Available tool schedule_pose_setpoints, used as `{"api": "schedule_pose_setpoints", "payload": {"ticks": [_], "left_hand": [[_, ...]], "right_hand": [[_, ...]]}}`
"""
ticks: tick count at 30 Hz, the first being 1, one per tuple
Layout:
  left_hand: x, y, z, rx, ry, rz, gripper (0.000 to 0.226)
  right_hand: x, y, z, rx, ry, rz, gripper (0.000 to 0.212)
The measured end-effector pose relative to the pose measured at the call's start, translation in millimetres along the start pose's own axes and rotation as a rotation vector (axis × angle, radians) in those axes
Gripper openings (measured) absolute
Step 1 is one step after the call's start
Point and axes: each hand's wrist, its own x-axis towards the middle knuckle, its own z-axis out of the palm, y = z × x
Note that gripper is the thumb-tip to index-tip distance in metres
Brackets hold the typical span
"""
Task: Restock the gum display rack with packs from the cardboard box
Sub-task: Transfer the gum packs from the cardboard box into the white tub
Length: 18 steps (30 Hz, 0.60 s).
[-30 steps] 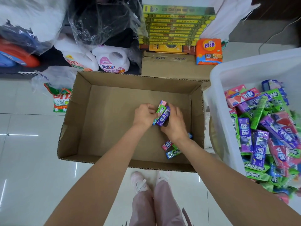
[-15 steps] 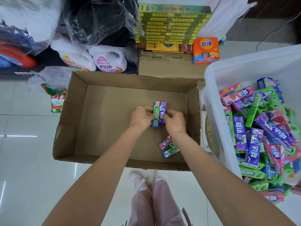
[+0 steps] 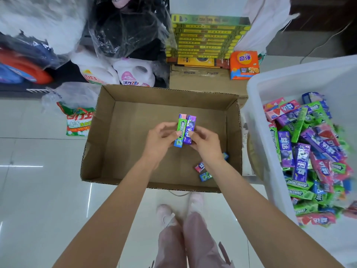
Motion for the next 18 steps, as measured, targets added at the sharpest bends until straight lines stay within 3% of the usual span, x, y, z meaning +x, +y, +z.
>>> {"api": "schedule_pose_setpoints", "payload": {"ticks": [10,18], "left_hand": [[-72,66,7,0.045,-0.015,0.197,0.038],[-125,102,98,0.205,-0.065,0.336,0.038]], "right_hand": [[-68,-56,-6,-0.22,0.062,-0.301,0.028],[-120,-92,-112,-0.254,0.087,-0.495,0.043]]}}
